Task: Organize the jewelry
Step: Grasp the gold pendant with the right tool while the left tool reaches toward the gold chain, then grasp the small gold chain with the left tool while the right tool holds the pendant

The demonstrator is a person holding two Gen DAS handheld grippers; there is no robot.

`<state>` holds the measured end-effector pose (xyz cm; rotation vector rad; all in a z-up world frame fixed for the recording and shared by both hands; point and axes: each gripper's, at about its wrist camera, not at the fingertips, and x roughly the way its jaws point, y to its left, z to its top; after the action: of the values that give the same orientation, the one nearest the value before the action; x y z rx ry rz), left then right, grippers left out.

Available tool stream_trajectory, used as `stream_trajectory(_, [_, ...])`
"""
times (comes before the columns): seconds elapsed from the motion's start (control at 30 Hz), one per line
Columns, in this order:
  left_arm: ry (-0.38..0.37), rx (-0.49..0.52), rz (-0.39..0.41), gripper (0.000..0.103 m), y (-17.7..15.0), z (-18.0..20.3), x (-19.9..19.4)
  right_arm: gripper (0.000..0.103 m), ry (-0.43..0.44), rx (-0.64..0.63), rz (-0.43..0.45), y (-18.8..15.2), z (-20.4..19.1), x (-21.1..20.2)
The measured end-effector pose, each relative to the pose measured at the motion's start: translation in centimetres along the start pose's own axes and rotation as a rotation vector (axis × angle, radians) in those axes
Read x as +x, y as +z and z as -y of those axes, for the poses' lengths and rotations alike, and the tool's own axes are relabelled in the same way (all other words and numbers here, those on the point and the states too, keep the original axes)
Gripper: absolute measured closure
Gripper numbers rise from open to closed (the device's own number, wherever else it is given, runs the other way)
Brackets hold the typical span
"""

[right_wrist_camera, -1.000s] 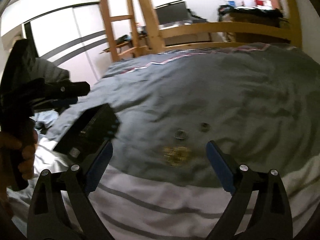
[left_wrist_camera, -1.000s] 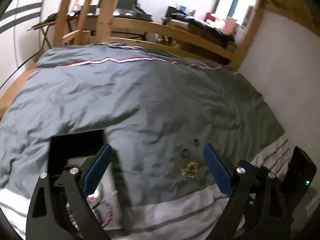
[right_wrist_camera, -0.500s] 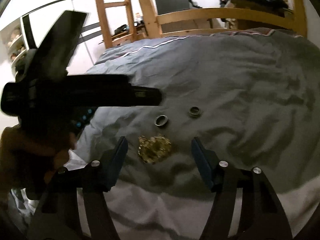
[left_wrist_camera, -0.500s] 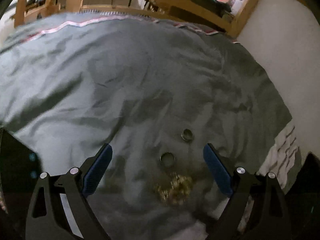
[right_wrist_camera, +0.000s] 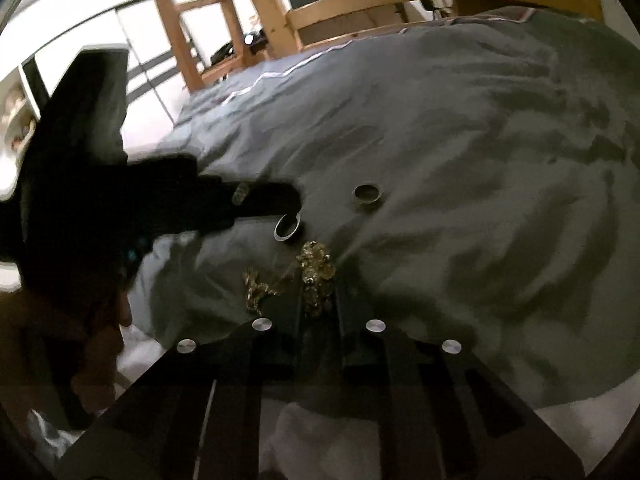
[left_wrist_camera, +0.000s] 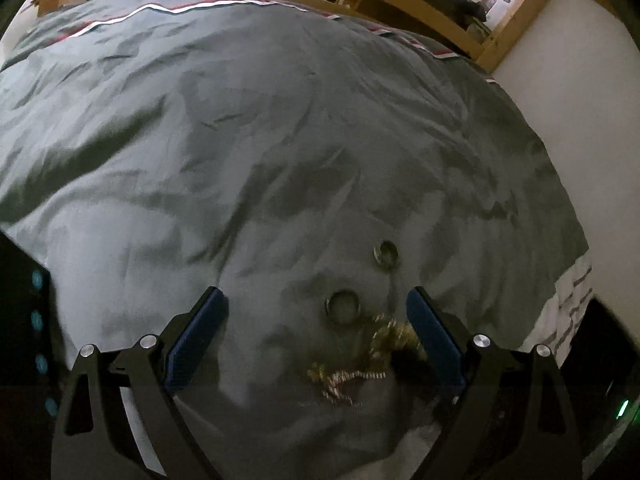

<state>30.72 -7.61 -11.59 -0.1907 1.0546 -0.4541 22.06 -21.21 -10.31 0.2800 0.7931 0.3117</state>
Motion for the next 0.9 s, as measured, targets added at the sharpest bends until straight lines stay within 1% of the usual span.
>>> stream_trajectory(0.1, [0.015,0.029,-0.004,0.013,-0.2,0.0,0.4,0.09,-0.011,0.037,0.04,0.5,0.8,-1.3])
stream_trajectory(0.17, [0.038,0.047,-0.004,0.013,-0.5,0.1,0.9,0.09,-0.017,0.058,0.059,0.9,1.5,-2.0])
stream_trajectory(0.27, [0.086,0.094,0.002,0.013,-1.1,0.7,1.2,0.09,-0.031,0.09,0.081,1.4,2.5,-2.7])
stream_trajectory(0.33, [0.135,0.151,0.012,0.013,-1.6,1.6,1.3,0.09,-0.029,0.109,0.085,1.7,3.0,-2.5])
stream_trajectory(0.4, [0.168,0.188,0.018,0.013,-2.1,2.1,1.4,0.09,-0.027,0.118,0.083,1.7,3.0,-2.3])
stream_trajectory(0.47, [0.198,0.22,0.025,0.015,-2.8,2.3,1.6,0.09,-0.024,0.119,0.083,2.1,2.9,-2.0])
stream_trajectory(0.53, [0.2,0.227,0.033,0.015,-3.1,2.2,1.3,0.09,-0.021,0.12,0.086,2.0,3.1,-2.3])
stream_trajectory(0.63, [0.18,0.223,0.032,0.015,-3.8,2.4,0.7,0.09,-0.016,0.132,0.095,2.0,3.5,-2.8])
stream_trajectory(0.7, [0.199,0.241,0.009,0.02,-4.4,2.6,0.8,0.09,-0.012,0.141,0.099,1.9,3.6,-3.1])
stream_trajectory(0.8, [0.243,0.278,0.005,0.032,-5.1,2.8,0.7,0.09,-0.003,0.152,0.105,1.9,3.7,-3.4])
stream_trajectory(0.87, [0.249,0.255,0.016,0.053,-4.9,2.4,0.3,0.09,0.0,0.151,0.107,1.7,3.6,-3.6])
stream_trajectory(0.9, [0.246,0.238,0.023,0.06,-4.9,2.1,0.0,0.09,0.002,0.149,0.109,1.7,3.5,-3.7])
